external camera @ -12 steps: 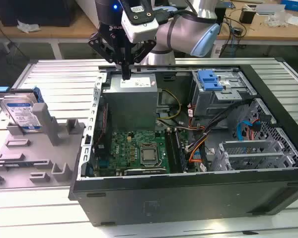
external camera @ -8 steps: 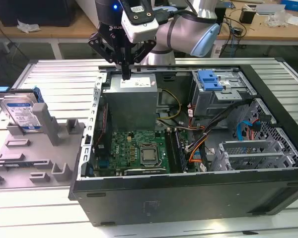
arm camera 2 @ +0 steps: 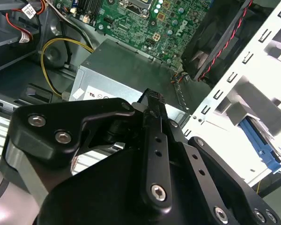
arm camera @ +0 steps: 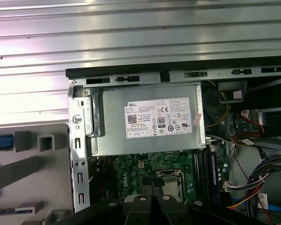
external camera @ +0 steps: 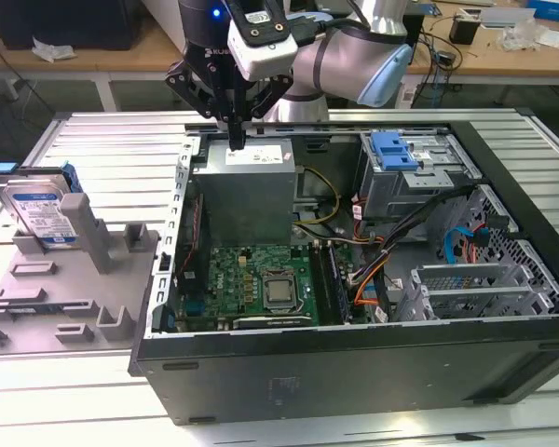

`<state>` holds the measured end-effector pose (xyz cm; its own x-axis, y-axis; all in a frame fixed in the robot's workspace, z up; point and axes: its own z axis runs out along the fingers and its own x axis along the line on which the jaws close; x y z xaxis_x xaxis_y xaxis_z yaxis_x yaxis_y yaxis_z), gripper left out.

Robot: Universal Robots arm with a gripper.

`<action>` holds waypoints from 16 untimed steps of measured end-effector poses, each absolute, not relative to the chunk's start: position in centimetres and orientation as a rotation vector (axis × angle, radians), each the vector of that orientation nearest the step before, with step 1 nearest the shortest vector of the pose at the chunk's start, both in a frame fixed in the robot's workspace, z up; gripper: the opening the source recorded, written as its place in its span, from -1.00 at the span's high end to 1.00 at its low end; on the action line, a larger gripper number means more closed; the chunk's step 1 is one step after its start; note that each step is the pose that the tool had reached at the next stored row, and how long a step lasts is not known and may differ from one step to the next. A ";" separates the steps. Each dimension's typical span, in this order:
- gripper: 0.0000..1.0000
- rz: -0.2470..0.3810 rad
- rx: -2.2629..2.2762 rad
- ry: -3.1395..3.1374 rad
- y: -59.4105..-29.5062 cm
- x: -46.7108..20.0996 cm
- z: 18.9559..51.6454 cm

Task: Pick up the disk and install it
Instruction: 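Reach for the disk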

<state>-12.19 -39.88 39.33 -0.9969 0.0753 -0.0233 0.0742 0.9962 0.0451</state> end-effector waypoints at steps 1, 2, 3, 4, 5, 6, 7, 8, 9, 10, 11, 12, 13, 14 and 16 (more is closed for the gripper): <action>0.79 0.069 0.117 3.114 -39.9 -12.2 39.3; 0.79 0.069 0.117 3.113 -39.9 -12.3 39.3; 0.79 0.069 0.117 3.114 -39.9 -12.5 39.3; 0.79 0.069 0.117 3.114 -39.9 -12.8 39.3; 0.79 0.069 0.117 3.114 -39.9 -13.0 39.3; 0.79 0.069 0.117 3.113 -39.9 -13.4 39.3; 0.79 0.069 0.117 3.113 -39.9 -13.6 39.3; 0.79 0.069 0.117 3.113 -39.9 -13.9 39.3; 0.79 0.069 0.118 3.113 -39.9 -14.2 39.3; 0.79 0.069 0.118 3.112 -39.9 -14.6 39.3; 0.79 0.069 0.119 3.112 -39.9 -14.9 39.3; 0.79 0.069 0.119 3.112 -39.9 -15.2 39.3; 0.79 0.069 0.119 3.112 -39.8 -15.5 39.3; 0.79 0.069 0.120 3.111 -39.8 -15.9 39.3; 0.79 0.069 0.122 3.111 -39.7 -16.8 39.3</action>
<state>-16.75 -39.73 39.27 -0.9965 0.0788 -0.0260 0.0776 0.9960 0.0453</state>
